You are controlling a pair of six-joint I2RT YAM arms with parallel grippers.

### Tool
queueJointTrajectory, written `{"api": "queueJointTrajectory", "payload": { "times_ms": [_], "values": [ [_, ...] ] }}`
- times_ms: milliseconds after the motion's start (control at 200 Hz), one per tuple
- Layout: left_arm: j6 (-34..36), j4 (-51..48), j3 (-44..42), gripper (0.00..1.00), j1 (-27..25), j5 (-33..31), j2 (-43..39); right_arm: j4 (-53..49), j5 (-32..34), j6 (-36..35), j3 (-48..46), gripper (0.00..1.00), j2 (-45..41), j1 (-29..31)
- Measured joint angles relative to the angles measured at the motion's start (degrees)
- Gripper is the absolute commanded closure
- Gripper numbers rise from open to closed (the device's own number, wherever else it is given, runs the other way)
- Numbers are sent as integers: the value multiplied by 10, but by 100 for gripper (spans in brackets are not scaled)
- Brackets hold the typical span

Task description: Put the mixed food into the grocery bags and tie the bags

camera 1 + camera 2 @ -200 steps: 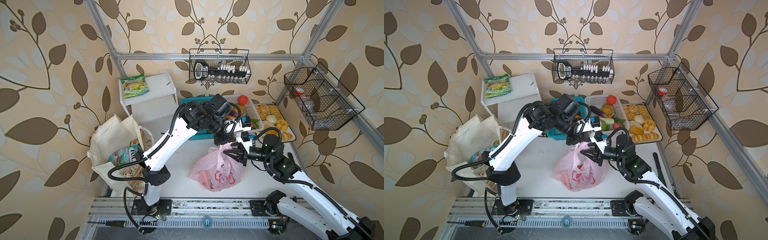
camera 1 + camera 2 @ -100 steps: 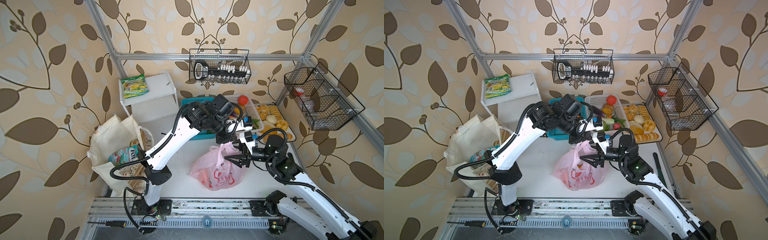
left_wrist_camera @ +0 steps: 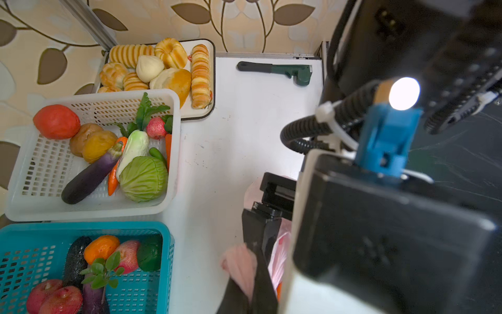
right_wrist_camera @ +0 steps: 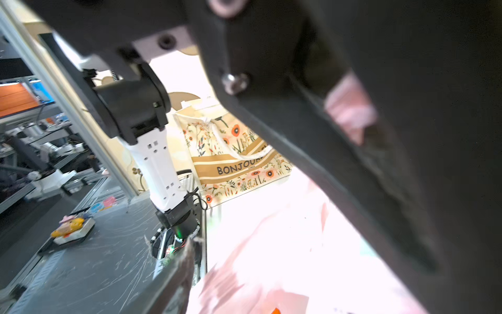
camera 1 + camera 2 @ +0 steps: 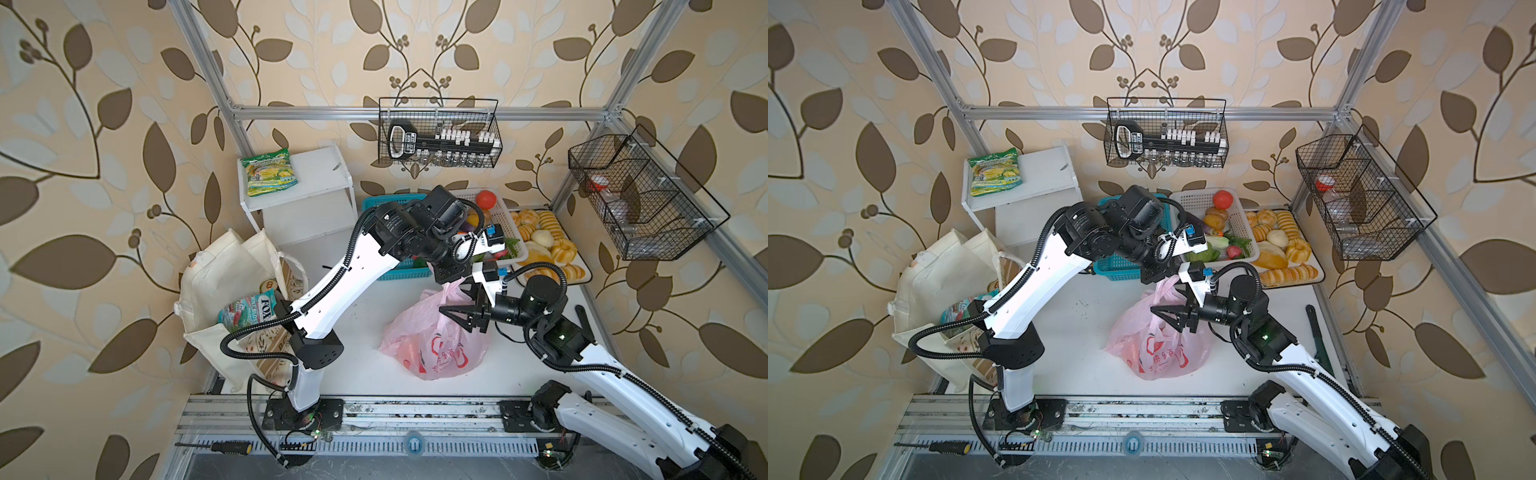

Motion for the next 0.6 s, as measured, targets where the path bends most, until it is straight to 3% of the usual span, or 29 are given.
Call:
{"api": "queueJointTrajectory", "payload": {
  "times_ms": [105,220,430,600],
  "values": [
    [-10,10,0,100,1,0,0,10,20,5,-11,50,-6,1],
    [-14,19,-3,100,0,0,0,17,32,12,-21,60,-12,1],
    [-17,42,-19,100,0,6,0,30,33,23,-36,60,-15,2],
    [-23,50,-21,100,0,16,0,53,33,35,-48,68,-16,4]
  ]
}}
